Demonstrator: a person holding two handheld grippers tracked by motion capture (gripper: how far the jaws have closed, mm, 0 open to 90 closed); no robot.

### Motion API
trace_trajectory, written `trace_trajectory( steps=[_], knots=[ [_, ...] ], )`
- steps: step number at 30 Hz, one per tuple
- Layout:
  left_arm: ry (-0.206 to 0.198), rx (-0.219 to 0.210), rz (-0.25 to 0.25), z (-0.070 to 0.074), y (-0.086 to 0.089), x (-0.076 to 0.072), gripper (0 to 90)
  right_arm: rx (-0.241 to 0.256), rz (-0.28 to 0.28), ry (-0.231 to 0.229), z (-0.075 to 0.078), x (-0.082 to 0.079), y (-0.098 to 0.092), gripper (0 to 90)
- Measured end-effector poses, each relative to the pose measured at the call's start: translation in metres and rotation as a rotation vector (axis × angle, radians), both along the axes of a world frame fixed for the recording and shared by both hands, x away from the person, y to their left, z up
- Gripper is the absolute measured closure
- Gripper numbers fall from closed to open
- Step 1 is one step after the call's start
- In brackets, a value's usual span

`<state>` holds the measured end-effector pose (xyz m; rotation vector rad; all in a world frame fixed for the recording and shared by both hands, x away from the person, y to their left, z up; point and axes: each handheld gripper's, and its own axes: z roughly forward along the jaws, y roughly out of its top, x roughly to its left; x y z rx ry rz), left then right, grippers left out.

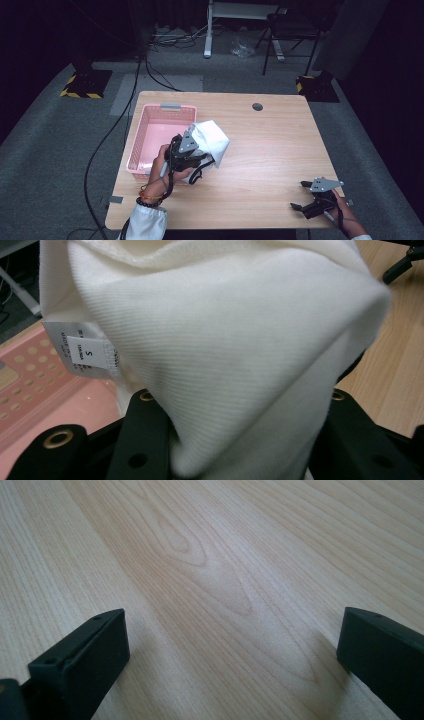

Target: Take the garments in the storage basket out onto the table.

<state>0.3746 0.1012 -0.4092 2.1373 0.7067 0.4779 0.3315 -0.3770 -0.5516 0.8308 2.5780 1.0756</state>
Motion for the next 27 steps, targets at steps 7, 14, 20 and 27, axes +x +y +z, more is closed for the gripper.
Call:
trace_trajectory(
  steps=[7,14,20,27],
  knots=[
    [0.001,-0.001,-0.014,0.000,-0.013,0.002,58.8,0.000,0.000,0.000,0.000,0.000,0.000,0.5],
    [0.006,-0.013,-0.027,0.001,-0.025,0.005,58.7,0.000,0.000,0.000,0.000,0.000,0.000,0.5],
    [0.011,-0.019,-0.035,0.000,-0.033,0.008,58.6,0.000,0.000,0.000,0.000,0.000,0.000,0.5],
    [0.013,-0.025,-0.042,0.001,-0.042,0.011,58.6,0.000,0.000,0.000,0.000,0.000,0.000,0.5]
  ],
)
